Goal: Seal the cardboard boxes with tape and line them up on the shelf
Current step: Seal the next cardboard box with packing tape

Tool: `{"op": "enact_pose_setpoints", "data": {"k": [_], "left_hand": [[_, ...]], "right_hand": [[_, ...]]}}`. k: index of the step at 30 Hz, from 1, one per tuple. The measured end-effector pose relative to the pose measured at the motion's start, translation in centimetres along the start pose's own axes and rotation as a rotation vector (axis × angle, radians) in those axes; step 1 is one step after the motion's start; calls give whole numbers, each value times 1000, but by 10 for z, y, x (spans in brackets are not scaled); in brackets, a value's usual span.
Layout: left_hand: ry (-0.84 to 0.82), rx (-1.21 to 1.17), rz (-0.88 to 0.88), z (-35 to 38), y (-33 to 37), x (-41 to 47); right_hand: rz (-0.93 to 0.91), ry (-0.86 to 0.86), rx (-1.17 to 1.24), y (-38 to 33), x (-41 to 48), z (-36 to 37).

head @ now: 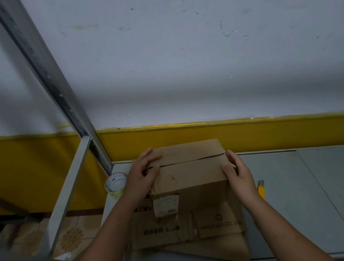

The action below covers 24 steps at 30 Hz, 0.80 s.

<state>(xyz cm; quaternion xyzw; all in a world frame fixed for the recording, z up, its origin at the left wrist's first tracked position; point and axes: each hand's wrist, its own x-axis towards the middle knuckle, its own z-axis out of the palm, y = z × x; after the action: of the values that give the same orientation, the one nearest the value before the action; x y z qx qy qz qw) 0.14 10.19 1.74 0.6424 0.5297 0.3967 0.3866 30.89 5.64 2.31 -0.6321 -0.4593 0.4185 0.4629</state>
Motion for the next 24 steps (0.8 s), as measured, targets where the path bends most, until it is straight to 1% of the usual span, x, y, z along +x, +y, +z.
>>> {"op": "enact_pose_setpoints", "data": {"k": [3, 5, 7, 8, 9, 11, 13, 18, 20, 24], "left_hand": [[29, -18, 36, -5, 4, 1], [129, -77, 26, -10, 1, 1], [297, -44, -58, -18, -17, 3], [354, 25, -133, -24, -32, 5], [367, 111, -212, -31, -51, 6], [262, 334, -316, -45, -84, 3], [98, 549, -344, -55, -107, 1], [-190, 889, -386, -63, -137, 3], [-200, 980, -372, -65, -148, 0], [-98, 1038, -309, -66, -143, -14]], "right_hand": [[-35, -5, -51, -6, 2, -2], [-46, -8, -72, -9, 3, -5], [-61, 7, -88, -12, 3, -7], [-67, 18, -92, -12, 3, -7], [-66, 28, -92, -13, 4, -8], [-62, 34, -89, -13, 3, -8], [-60, 39, -97, -15, 2, -8], [-38, 59, -81, -19, 0, -7], [-31, 67, -70, -20, 0, -9], [-30, 74, -65, -20, -2, -13]]}}
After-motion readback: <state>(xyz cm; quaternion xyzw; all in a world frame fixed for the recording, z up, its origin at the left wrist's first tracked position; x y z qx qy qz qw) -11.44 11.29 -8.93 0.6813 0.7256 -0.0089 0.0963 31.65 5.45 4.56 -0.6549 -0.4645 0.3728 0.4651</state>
